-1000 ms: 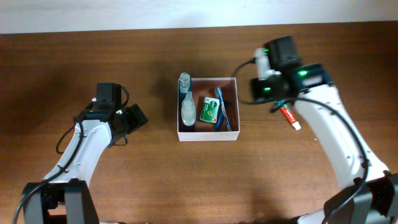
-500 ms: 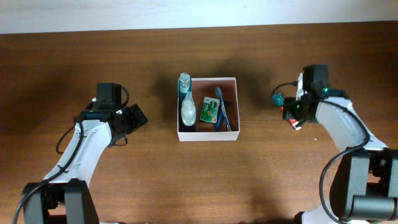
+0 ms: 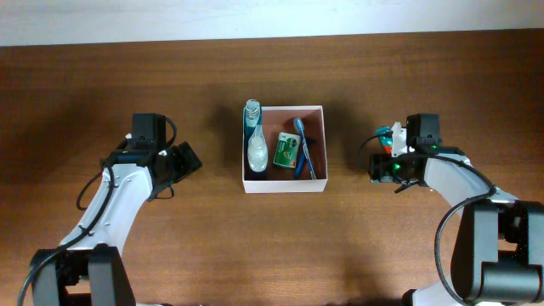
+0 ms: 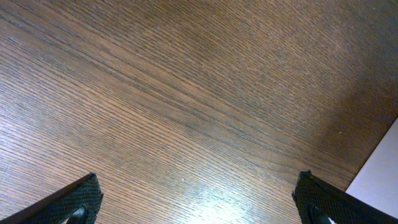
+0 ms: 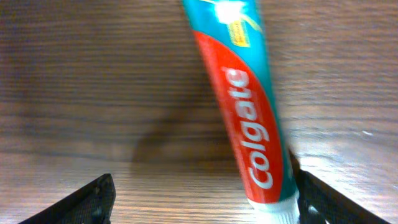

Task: Pack container
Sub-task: 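Release the toothbrush and move the right gripper to the Colgate tube, then lower the right gripper and close it on the Colgate toothpaste tube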

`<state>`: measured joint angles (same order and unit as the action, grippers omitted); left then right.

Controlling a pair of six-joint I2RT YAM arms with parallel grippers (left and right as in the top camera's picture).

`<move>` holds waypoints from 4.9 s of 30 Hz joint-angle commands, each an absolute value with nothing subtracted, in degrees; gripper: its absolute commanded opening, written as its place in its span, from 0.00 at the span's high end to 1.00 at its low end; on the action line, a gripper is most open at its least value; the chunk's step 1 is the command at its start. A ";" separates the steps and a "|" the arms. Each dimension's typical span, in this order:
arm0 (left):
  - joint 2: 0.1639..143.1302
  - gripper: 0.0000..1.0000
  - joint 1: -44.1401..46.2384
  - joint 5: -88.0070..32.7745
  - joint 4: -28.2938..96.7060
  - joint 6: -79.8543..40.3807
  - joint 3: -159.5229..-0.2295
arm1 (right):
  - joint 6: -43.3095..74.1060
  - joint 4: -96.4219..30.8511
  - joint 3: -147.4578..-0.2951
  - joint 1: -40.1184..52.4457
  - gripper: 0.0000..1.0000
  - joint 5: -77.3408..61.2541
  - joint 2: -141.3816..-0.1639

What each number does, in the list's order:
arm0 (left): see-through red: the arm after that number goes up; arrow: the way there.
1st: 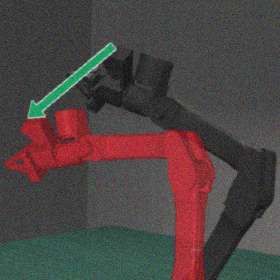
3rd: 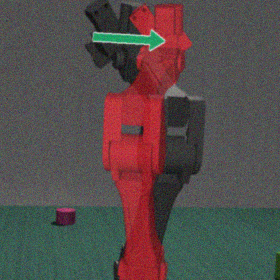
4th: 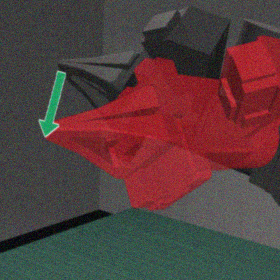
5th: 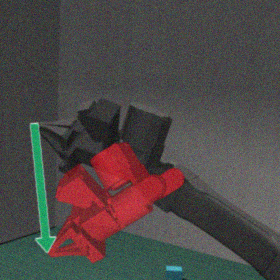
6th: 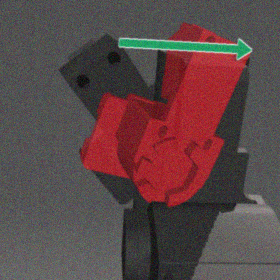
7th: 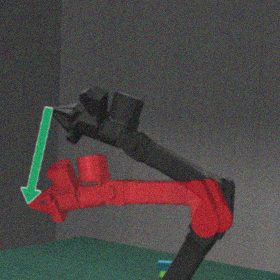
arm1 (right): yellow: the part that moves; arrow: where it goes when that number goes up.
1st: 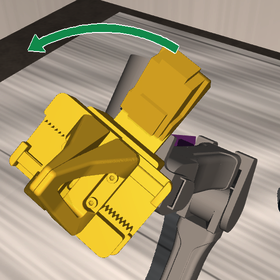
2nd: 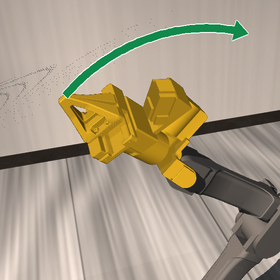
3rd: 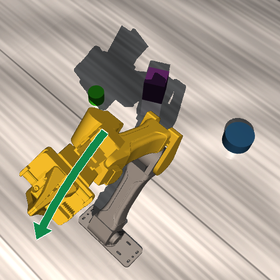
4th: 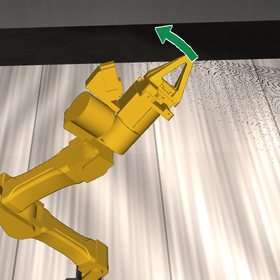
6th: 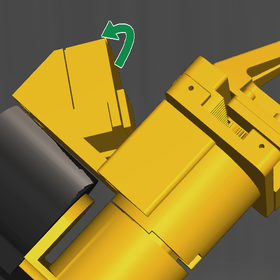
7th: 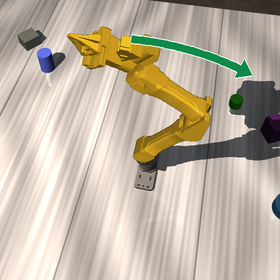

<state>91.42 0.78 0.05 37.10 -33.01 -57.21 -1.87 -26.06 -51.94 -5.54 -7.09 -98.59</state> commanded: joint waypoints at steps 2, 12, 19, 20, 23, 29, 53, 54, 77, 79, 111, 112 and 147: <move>91.61 0.00 0.69 0.43 37.15 -32.71 -57.04 | -3.20 -27.07 -51.55 -5.54 0.19 -18.02 -98.96; 91.59 0.01 0.69 0.43 37.15 -32.71 -57.04 | -2.39 -27.20 -51.53 -5.54 0.19 -9.58 -98.96; 91.61 0.00 0.69 0.43 37.15 -32.71 -57.04 | 3.95 -27.03 -51.53 -5.54 0.27 -2.46 -99.00; 91.61 0.00 0.69 0.43 37.15 -32.71 -57.04 | 3.95 -26.83 -51.53 -5.54 0.30 -2.48 -99.04; 91.61 0.00 0.69 0.43 37.15 -32.71 -57.04 | 3.95 -26.30 -51.53 -5.54 0.35 -2.50 -99.11; 91.61 0.00 0.69 0.43 37.15 -32.71 -57.04 | 3.92 -23.62 -51.53 -5.54 0.42 -2.74 -100.18; 91.61 0.01 0.69 0.43 37.15 -32.71 -57.04 | 3.92 -18.65 -51.53 -5.54 0.58 -2.28 -106.67; 91.61 0.00 0.69 0.43 37.15 -32.71 -57.04 | 3.92 -18.65 -51.53 -5.54 0.62 -2.28 -106.67; 91.61 0.00 0.69 0.43 37.15 -32.71 -57.04 | 3.88 -17.87 -51.53 -5.54 0.33 -2.92 -106.67; 91.61 0.01 0.69 0.43 37.15 -32.71 -57.04 | 3.40 -16.95 -51.53 -5.54 0.21 -2.90 -106.67; 91.61 0.00 0.69 0.43 37.15 -32.71 -57.04 | -2.13 -19.20 -51.53 -5.54 0.41 -12.27 -106.78; 91.61 0.01 0.69 0.43 37.15 -32.71 -57.04 | -2.11 -19.22 -51.53 -5.54 0.41 -12.32 -106.78; 91.61 0.00 0.69 0.43 37.15 -32.71 -57.04 | -2.13 -20.38 -51.53 -5.61 0.46 -5.39 -106.78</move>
<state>91.42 0.78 0.05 37.10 -33.01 -57.21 -3.27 -17.34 -54.28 -5.63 -11.46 -103.33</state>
